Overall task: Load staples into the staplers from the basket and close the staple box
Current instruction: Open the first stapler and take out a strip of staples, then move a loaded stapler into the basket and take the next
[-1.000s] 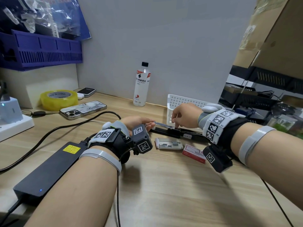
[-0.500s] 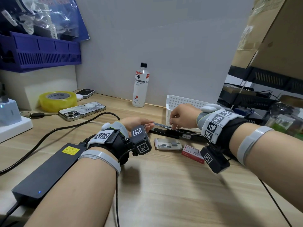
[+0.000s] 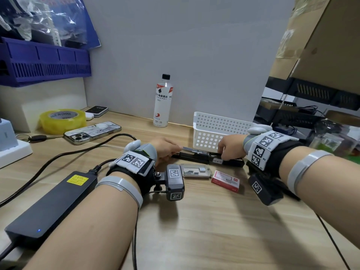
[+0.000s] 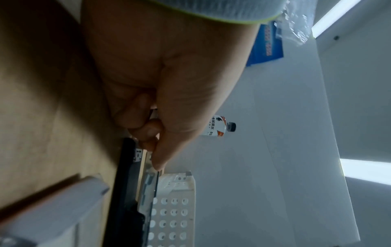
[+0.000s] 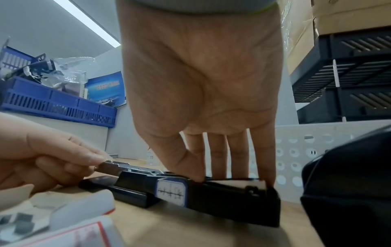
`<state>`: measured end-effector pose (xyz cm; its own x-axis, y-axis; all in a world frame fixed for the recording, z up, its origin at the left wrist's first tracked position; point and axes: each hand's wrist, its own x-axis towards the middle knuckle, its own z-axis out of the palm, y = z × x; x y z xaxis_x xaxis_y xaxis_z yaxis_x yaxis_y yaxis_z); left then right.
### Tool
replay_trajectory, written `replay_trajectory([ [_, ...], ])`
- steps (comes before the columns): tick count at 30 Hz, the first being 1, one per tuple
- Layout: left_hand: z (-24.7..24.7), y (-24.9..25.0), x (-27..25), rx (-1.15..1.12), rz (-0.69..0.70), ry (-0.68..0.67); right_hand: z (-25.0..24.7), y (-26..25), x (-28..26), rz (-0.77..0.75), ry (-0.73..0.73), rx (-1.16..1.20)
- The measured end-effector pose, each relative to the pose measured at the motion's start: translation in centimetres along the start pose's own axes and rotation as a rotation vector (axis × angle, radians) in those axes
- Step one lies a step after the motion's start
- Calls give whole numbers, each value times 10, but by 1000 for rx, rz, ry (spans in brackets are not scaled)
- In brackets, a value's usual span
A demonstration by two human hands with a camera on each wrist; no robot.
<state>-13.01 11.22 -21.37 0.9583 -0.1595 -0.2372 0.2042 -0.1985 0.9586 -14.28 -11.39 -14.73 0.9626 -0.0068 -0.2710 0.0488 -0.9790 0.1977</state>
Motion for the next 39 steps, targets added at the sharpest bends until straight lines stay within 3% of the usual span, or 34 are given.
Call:
replay_trajectory([
  [3, 0, 1, 0, 65, 4, 25, -1, 2, -3, -4, -47, -9],
  [9, -2, -4, 10, 80, 37, 93, 1, -2, -7, -92, 57, -134],
  [15, -1, -6, 8, 89, 59, 92, -29, -11, -17, -117, 70, -146],
  [19, -5, -6, 6, 54, 40, 23, -45, -18, -15, -174, 281, 117],
  [22, -10, -5, 5, -56, -56, -73, -39, -35, -12, -245, 323, 339],
  [26, -15, -4, 4, -245, -118, -30, -17, -62, -3, -315, 300, 230],
  [30, -12, -5, 4, -86, -78, -30, -13, -67, -3, -325, 260, 154],
  [34, -13, -5, 8, -30, -57, -43, -15, -55, 4, -247, 89, 79],
  [39, -13, -2, 7, 67, -42, -14, -10, -37, 10, -162, -65, 177],
])
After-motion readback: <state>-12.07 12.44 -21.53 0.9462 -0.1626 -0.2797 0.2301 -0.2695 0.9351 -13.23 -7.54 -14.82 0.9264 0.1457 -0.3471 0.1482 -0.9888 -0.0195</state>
